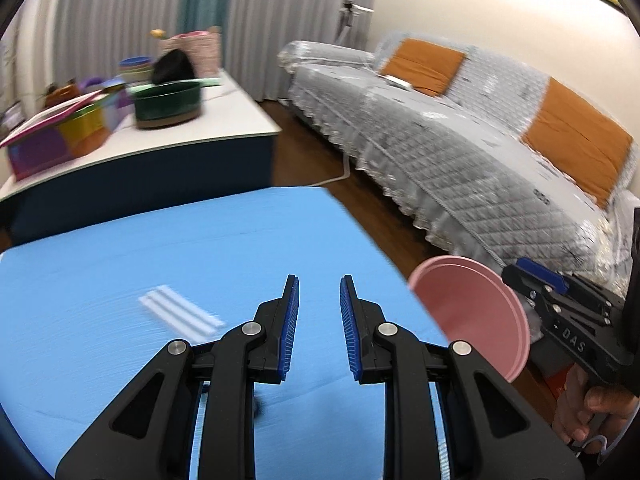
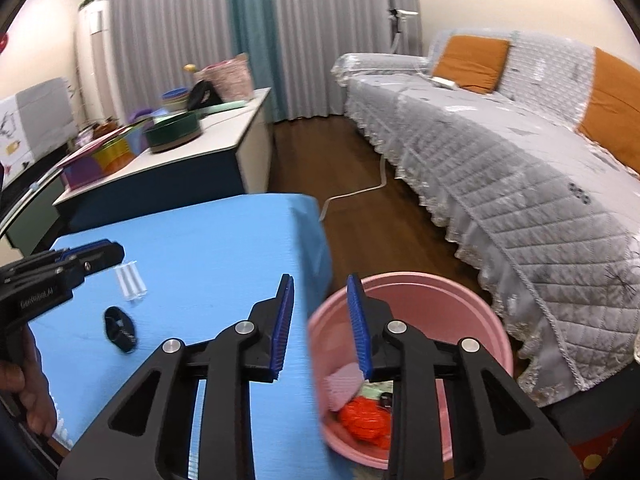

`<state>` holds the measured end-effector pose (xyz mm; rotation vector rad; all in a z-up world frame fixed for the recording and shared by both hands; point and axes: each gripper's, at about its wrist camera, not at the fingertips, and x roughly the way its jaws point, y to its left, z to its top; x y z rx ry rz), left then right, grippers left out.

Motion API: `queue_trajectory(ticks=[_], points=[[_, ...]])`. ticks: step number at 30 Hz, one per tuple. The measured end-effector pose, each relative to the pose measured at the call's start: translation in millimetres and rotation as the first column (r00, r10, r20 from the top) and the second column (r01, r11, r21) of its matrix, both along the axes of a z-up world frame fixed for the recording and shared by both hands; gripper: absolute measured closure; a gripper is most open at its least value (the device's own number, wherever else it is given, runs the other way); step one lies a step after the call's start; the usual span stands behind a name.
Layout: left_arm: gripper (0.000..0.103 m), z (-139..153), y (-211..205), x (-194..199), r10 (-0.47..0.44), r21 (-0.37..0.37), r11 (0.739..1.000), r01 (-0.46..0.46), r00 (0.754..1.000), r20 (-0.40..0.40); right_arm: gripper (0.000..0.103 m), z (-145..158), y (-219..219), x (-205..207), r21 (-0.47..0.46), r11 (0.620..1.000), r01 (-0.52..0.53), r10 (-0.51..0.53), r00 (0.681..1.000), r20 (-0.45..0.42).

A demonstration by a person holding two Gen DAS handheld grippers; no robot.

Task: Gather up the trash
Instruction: 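Move both open tools back over the clear tubes and black band, then grasp the clear plastic tubes with the left tool while the right tool grasps the black elastic band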

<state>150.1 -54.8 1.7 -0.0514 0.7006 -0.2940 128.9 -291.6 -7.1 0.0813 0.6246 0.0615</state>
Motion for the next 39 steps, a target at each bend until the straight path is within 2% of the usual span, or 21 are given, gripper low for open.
queue_trajectory(ticks=[9, 16, 18, 22, 26, 28, 31, 34, 36, 38, 39], points=[[0.081, 1.3, 88.6, 0.3, 0.181, -0.034, 0.983, -0.182, 0.983, -0.026, 0.074, -14.1, 78.9, 12.5, -0.016, 0.986, -0.167, 0.166, 0.985, -0.035], [0.081, 6.0, 142.5, -5.0, 0.292, -0.062, 0.954, -0.293, 0.956, -0.028, 0.065, -30.9, 136.2, 17.1, -0.025, 0.958, -0.286, 0.284, 0.956, -0.068], [0.081, 6.5, 153.3, -5.0, 0.311, -0.067, 0.948, -0.312, 0.950, -0.027, 0.062, -35.4, 150.2, 18.5, -0.023, 0.949, -0.314, 0.312, 0.947, -0.077], [0.081, 6.1, 166.5, -4.5, 0.331, -0.064, 0.941, -0.332, 0.943, -0.024, 0.049, -47.7, 179.9, 20.3, -0.019, 0.921, -0.389, 0.385, 0.916, -0.116], [0.081, 3.2, 172.8, -3.1, 0.340, -0.064, 0.938, -0.342, 0.940, -0.030, 0.041, -56.5, 202.8, 20.1, -0.050, 0.894, -0.445, 0.434, 0.888, -0.151], [0.081, 1.4, 175.8, -1.6, 0.343, -0.064, 0.937, -0.344, 0.939, -0.033, 0.041, -62.7, 212.3, 20.3, -0.060, 0.882, -0.467, 0.452, 0.875, -0.175], [0.081, -0.7, 175.9, -2.0, 0.345, -0.063, 0.936, -0.347, 0.938, -0.038, 0.041, -70.4, 220.3, 22.5, -0.080, 0.880, -0.469, 0.446, 0.872, -0.203], [0.081, -4.4, 175.5, 0.3, 0.347, -0.060, 0.935, -0.349, 0.937, -0.044, 0.043, -76.5, 220.0, 25.6, -0.082, 0.885, -0.459, 0.432, 0.873, -0.225], [0.081, -8.2, 174.3, 3.0, 0.345, -0.057, 0.936, -0.348, 0.937, -0.051, 0.053, -78.4, 217.5, 27.2, -0.077, 0.890, -0.450, 0.423, 0.876, -0.231], [0.081, -13.0, 170.8, 7.0, 0.341, -0.051, 0.938, -0.344, 0.938, -0.060, 0.073, -80.1, 214.4, 28.5, -0.067, 0.892, -0.447, 0.421, 0.876, -0.235], [0.081, -14.6, 169.8, 8.6, 0.339, -0.049, 0.938, -0.343, 0.939, -0.063, 0.076, -80.1, 212.1, 28.4, -0.068, 0.894, -0.442, 0.417, 0.879, -0.232]])
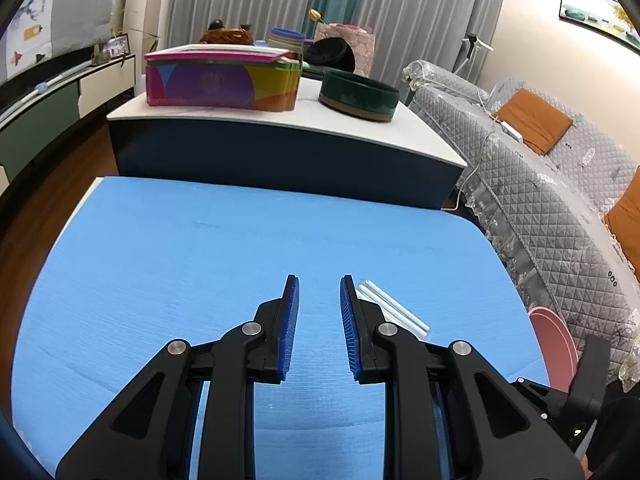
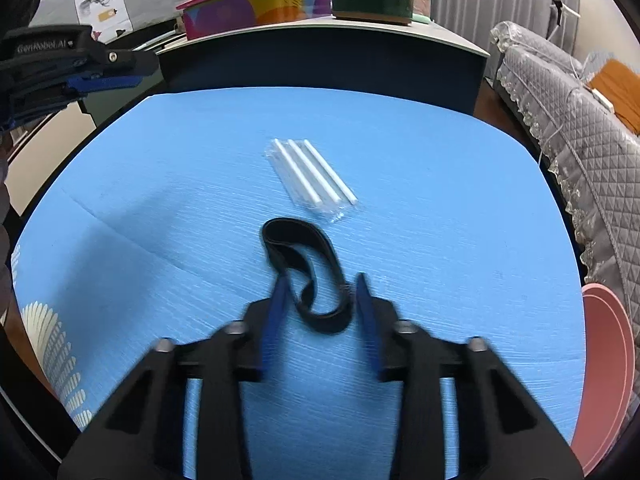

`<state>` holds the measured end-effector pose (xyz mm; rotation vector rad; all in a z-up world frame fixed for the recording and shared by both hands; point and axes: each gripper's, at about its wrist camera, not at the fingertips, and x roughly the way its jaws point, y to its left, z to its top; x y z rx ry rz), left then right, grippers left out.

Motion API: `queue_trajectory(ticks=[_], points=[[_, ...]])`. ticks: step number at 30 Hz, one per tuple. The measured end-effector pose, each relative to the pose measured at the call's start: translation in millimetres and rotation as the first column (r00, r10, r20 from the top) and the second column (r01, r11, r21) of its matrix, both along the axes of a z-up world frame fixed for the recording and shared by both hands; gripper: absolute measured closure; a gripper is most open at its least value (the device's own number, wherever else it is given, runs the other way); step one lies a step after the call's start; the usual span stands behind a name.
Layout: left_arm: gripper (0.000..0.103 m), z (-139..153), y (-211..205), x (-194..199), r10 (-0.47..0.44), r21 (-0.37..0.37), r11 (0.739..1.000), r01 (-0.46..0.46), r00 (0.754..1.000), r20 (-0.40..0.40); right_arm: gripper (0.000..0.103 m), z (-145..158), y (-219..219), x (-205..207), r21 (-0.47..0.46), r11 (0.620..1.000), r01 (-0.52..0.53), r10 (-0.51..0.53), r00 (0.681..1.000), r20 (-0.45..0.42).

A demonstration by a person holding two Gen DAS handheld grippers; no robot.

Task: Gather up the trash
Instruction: 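Grasp the clear plastic tubes with the left tool while the right tool grasps the black elastic band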

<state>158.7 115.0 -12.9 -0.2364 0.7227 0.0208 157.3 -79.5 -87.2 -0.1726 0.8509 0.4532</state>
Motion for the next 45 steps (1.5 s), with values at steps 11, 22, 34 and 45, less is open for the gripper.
queue_trajectory(ticks=[11, 22, 34, 45], points=[[0.081, -27.8, -40.4, 26.8, -0.048, 0.017, 0.999, 0.049, 0.997, -0.054, 0.089, -2.4, -43.0, 13.9, 0.000, 0.994, 0.111, -0.111, 0.994, 0.007], [0.058, -66.5, -76.1, 53.0, -0.068, -0.004, 0.998, 0.068, 0.984, -0.165, 0.089, -4.6, -97.8, 24.0, 0.033, 0.975, 0.219, -0.218, 0.976, -0.018], [0.068, -81.7, -94.5, 60.5, -0.104, 0.014, 0.994, 0.110, 0.970, -0.219, 0.089, -4.0, -119.2, 25.1, 0.048, 0.969, 0.244, -0.243, 0.970, -0.016], [0.098, -65.9, -103.7, 55.1, -0.148, 0.044, 0.986, 0.158, 0.973, -0.175, 0.089, 3.4, -120.6, 21.4, 0.051, 0.967, 0.249, -0.250, 0.968, 0.011]])
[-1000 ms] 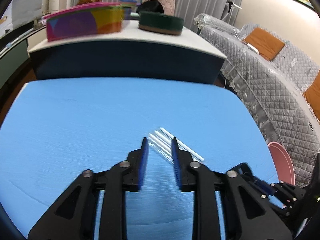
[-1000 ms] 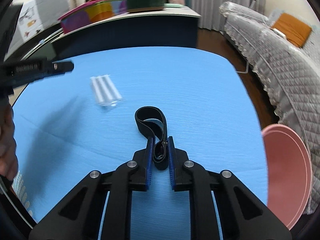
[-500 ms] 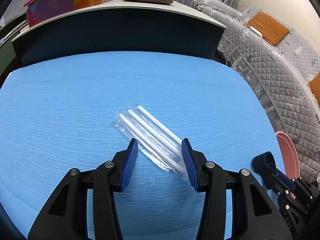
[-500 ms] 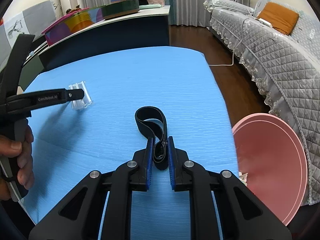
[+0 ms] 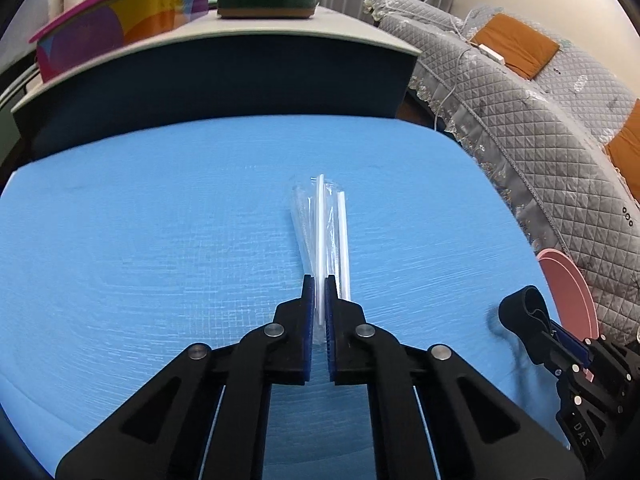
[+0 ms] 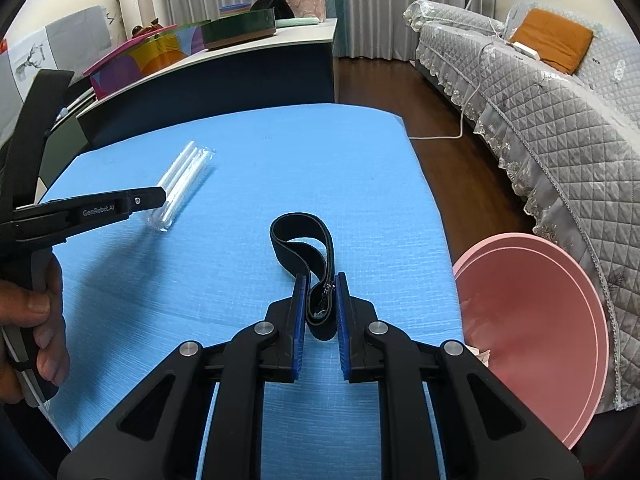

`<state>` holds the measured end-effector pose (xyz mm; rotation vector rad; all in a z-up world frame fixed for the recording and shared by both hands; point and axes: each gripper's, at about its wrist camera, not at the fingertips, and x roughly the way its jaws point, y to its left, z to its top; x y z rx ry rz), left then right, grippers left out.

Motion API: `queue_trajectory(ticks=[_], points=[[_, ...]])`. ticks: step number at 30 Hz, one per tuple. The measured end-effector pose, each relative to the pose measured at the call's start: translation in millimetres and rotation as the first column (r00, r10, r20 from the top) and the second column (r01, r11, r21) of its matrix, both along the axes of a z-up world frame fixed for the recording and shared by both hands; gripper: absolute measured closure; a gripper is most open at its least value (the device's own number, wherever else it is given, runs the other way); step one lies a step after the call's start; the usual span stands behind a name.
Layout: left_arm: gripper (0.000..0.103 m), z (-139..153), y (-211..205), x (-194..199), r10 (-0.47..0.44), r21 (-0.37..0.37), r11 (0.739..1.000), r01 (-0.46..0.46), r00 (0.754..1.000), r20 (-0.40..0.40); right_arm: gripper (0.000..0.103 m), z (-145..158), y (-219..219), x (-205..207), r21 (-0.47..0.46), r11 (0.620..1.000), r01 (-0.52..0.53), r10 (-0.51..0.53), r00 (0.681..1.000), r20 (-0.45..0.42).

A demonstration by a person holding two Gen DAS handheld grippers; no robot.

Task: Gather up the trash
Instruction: 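Grasp the clear plastic tubes with the left tool while the right tool grasps the black elastic band, then carry the tubes and black band over the pink basin and open both tools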

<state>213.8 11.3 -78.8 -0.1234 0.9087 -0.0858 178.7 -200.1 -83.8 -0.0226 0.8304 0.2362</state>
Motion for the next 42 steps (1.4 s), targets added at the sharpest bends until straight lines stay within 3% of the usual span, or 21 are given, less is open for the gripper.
queue_trajectory(ticks=[22, 32, 42], points=[[0.098, 49.3, -15.6, -41.7, -0.033, 0.032, 0.999, 0.030, 0.993, 0.110, 0.089, 37.0, -17.9, -27.5, 0.032, 0.998, 0.051, -0.054, 0.994, 0.094], [0.098, 67.0, -47.1, -53.2, -0.090, 0.039, 0.996, 0.085, 0.982, 0.164, 0.089, 54.3, -48.9, -40.7, 0.068, 0.992, 0.110, -0.118, 0.985, 0.127], [0.098, 71.5, -106.5, -56.6, -0.201, 0.049, 0.980, 0.195, 0.960, 0.197, 0.089, 61.0, -100.4, -50.3, 0.095, 0.974, 0.207, -0.219, 0.966, 0.139]])
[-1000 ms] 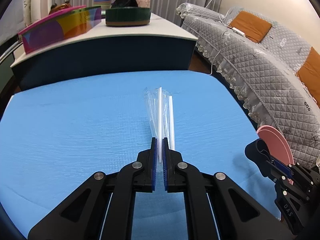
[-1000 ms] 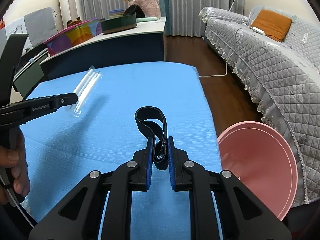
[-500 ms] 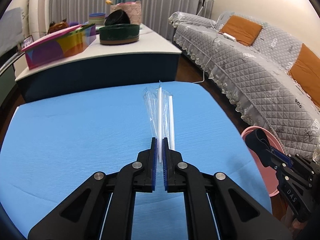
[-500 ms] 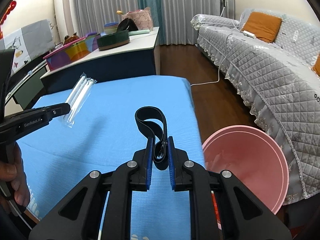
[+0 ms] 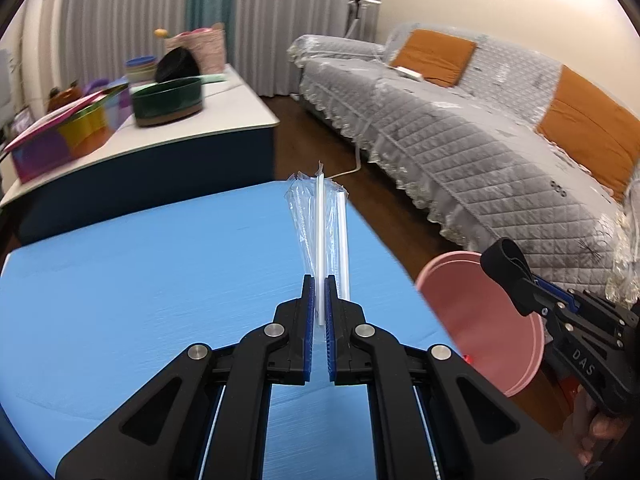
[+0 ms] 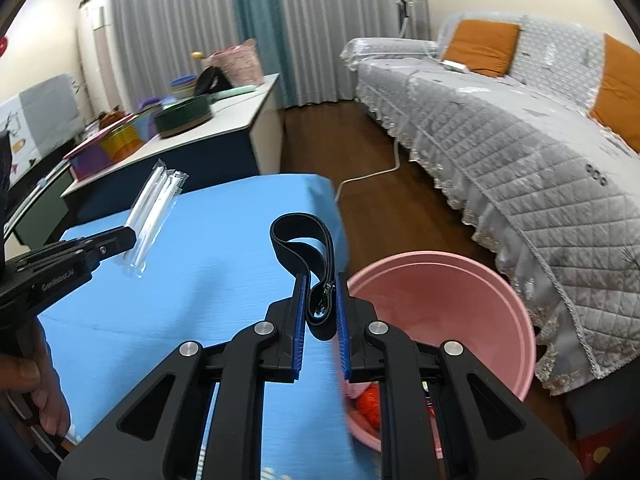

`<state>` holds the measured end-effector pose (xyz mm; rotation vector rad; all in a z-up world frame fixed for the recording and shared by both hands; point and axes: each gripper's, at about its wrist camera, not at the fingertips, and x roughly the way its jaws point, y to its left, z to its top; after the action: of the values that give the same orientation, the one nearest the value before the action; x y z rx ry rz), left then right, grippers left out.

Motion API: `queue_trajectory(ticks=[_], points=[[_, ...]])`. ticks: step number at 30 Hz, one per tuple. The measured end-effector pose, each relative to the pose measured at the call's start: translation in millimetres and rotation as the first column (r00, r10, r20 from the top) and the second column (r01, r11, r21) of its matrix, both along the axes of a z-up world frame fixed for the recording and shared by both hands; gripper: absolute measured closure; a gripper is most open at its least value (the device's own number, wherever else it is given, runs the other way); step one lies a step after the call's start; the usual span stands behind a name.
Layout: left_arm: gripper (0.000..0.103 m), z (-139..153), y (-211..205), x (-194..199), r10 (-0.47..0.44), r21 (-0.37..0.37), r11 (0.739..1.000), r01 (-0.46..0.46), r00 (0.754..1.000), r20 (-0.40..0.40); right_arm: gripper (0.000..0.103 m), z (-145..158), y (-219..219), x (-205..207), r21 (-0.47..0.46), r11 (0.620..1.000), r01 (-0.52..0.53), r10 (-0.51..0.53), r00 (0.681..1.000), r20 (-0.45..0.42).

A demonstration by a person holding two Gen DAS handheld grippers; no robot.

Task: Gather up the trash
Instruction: 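Carry the tubes and black band over the pink basin and open both tools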

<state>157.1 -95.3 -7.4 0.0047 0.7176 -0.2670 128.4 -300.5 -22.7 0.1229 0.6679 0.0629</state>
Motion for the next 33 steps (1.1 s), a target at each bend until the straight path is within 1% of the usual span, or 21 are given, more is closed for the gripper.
queue_trajectory(ticks=[9, 16, 20, 26, 28, 30, 31, 32, 33], points=[[0.098, -2.4, -55.5, -1.4, -0.103, 0.007, 0.995, 0.103, 0.995, 0.004, 0.089, -3.7, -53.0, -8.9, 0.015, 0.995, 0.102, -0.102, 0.995, -0.004], [0.098, -4.9, -92.5, -9.8, -0.181, 0.014, 0.983, 0.181, 0.984, 0.001, 0.089, -4.7, -80.8, -12.8, 0.030, 0.987, 0.156, -0.156, 0.988, -0.004], [0.098, -4.7, -104.9, -12.6, -0.210, 0.013, 0.978, 0.210, 0.978, 0.007, 0.089, -5.6, -93.7, -12.9, 0.040, 0.983, 0.180, -0.180, 0.984, -0.008], [0.098, -0.1, -117.7, -8.2, -0.238, -0.030, 0.971, 0.238, 0.971, 0.006, 0.089, -6.5, -104.4, -12.6, 0.049, 0.978, 0.204, -0.204, 0.979, -0.011], [0.097, -0.2, -125.2, -6.5, -0.268, -0.057, 0.962, 0.267, 0.963, -0.006, 0.088, -6.7, -106.1, -12.3, 0.051, 0.977, 0.209, -0.209, 0.978, -0.014], [0.084, -2.4, -132.7, -5.3, -0.291, -0.063, 0.955, 0.289, 0.956, -0.022, 0.083, -7.5, -108.6, -11.9, 0.053, 0.975, 0.217, -0.216, 0.976, -0.019], [0.070, -4.2, -134.9, -5.3, -0.298, -0.062, 0.953, 0.296, 0.954, -0.027, 0.075, -8.1, -109.5, -11.5, 0.053, 0.974, 0.221, -0.220, 0.975, -0.025], [0.066, -5.6, -135.3, -5.8, -0.299, -0.061, 0.953, 0.297, 0.954, -0.028, 0.063, -8.6, -111.4, -11.1, 0.050, 0.971, 0.233, -0.232, 0.972, -0.029], [0.065, -7.2, -135.7, -6.1, -0.297, -0.057, 0.954, 0.295, 0.954, -0.029, 0.059, -8.7, -113.9, -11.4, 0.050, 0.968, 0.246, -0.244, 0.969, -0.030]])
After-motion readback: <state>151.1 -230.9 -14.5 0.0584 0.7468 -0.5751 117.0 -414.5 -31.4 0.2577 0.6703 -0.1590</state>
